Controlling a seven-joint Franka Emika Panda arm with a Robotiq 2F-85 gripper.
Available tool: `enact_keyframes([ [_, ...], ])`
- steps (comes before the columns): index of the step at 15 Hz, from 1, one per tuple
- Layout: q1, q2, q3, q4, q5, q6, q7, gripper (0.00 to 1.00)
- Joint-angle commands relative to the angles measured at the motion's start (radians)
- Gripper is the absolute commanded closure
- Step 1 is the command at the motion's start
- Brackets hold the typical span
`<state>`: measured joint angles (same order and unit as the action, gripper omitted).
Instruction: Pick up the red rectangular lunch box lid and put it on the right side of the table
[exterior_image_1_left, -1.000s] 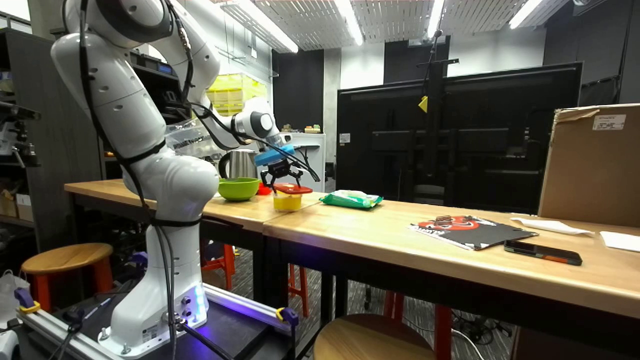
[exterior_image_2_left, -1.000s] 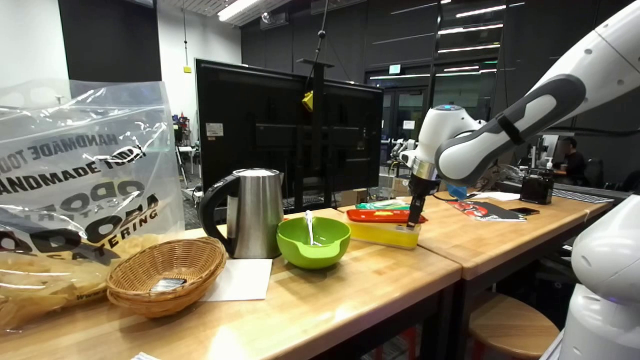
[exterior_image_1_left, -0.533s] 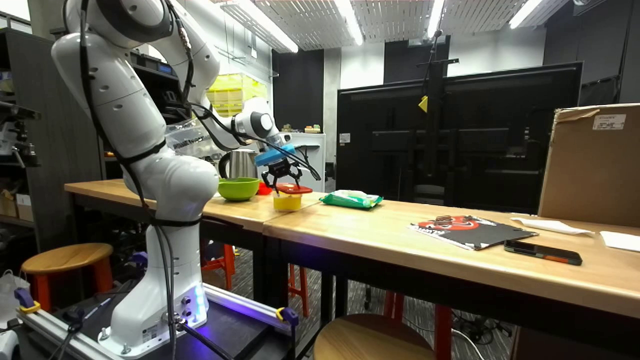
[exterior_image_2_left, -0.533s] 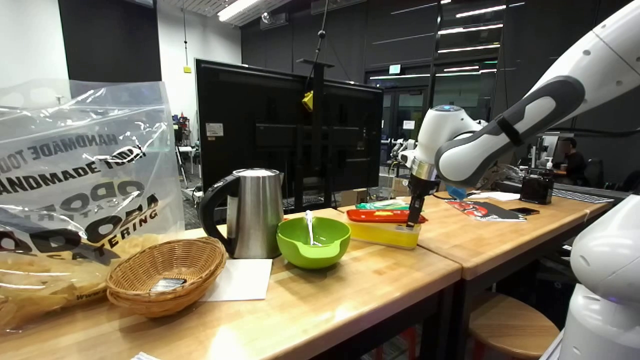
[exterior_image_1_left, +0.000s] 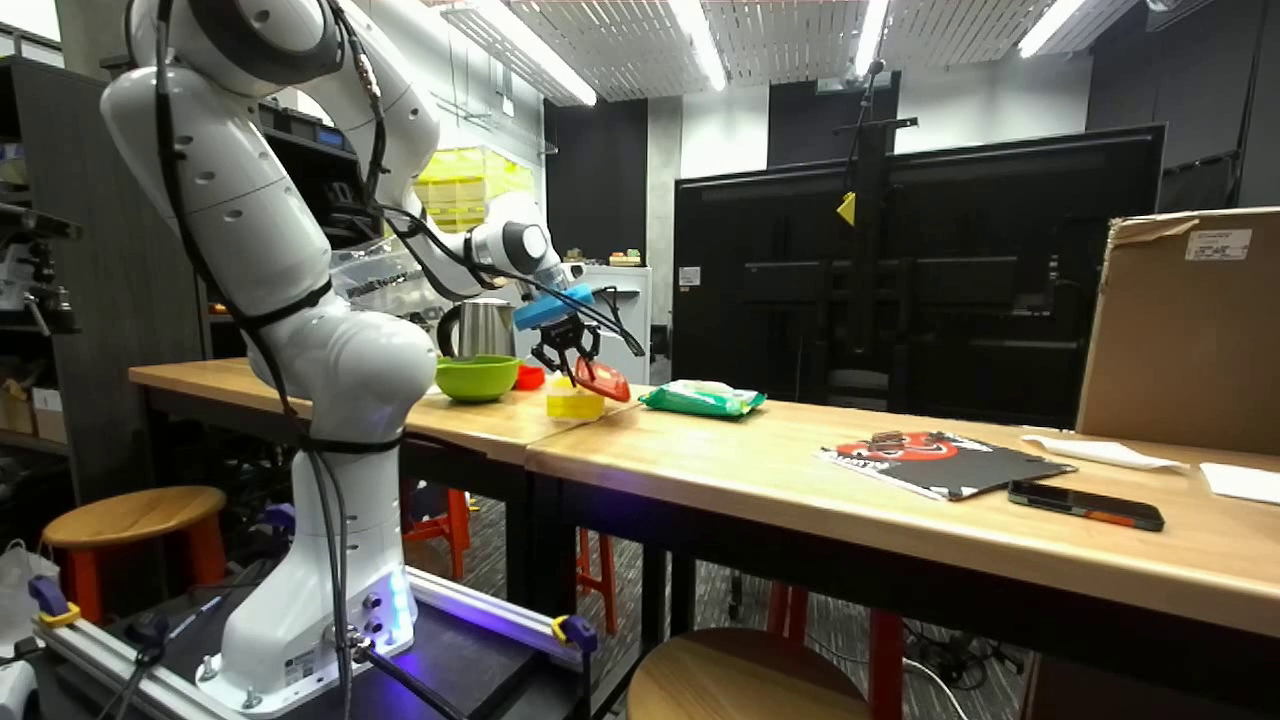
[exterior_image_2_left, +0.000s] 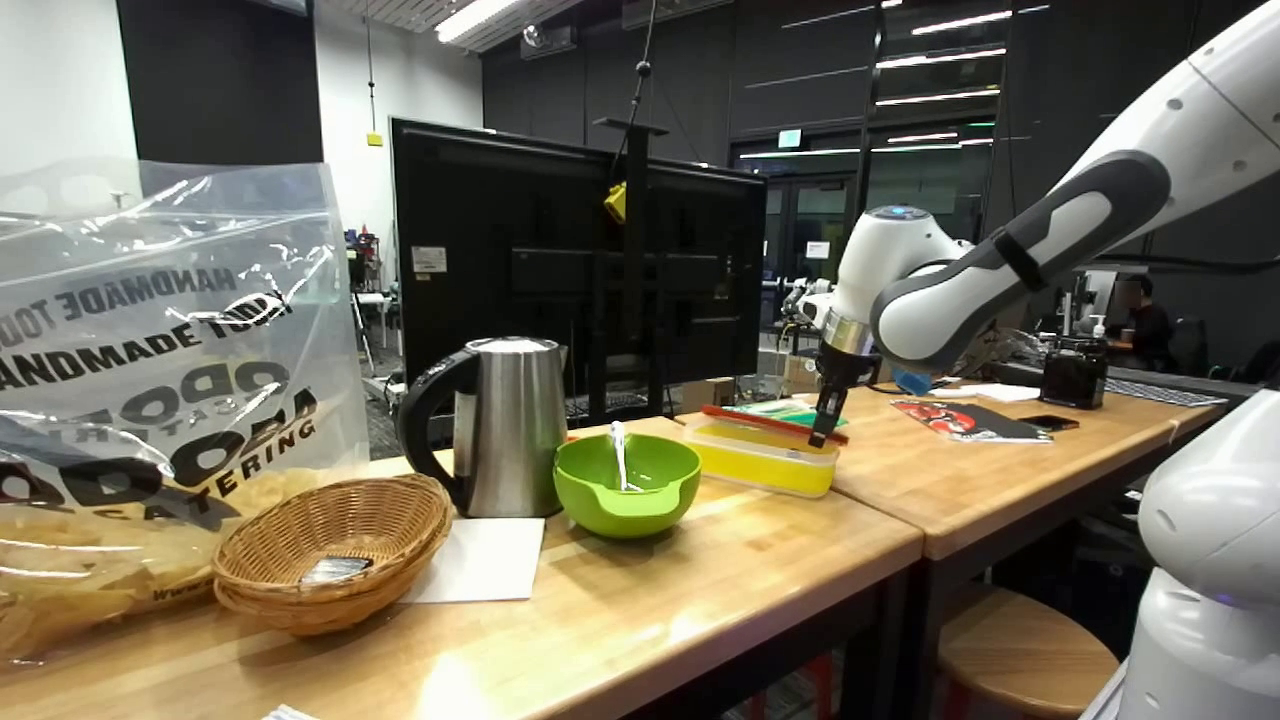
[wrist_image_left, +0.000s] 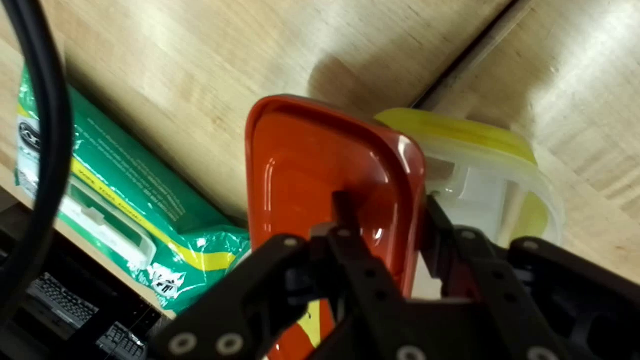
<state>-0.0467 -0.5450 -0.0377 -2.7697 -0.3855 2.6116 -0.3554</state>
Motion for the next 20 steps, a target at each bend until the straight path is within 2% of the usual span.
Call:
enact_keyframes([
  [1, -0.017, -0.021, 0.008, -0.014, -0.027, 0.017, 0.008, 0.95],
  [3, -0.021, -0.019, 0.006, -0.015, -0.028, 0.024, 0.007, 1.00],
  [6, -0.025, -0.026, 0.003, -0.012, -0.024, 0.029, 0.006, 0.97],
  [12, -0.060, -0.028, -0.005, -0.005, -0.030, 0.042, 0.018, 0.97],
  [20, -0.206, -0.050, -0.026, 0.000, -0.071, 0.078, 0.074, 0.97],
])
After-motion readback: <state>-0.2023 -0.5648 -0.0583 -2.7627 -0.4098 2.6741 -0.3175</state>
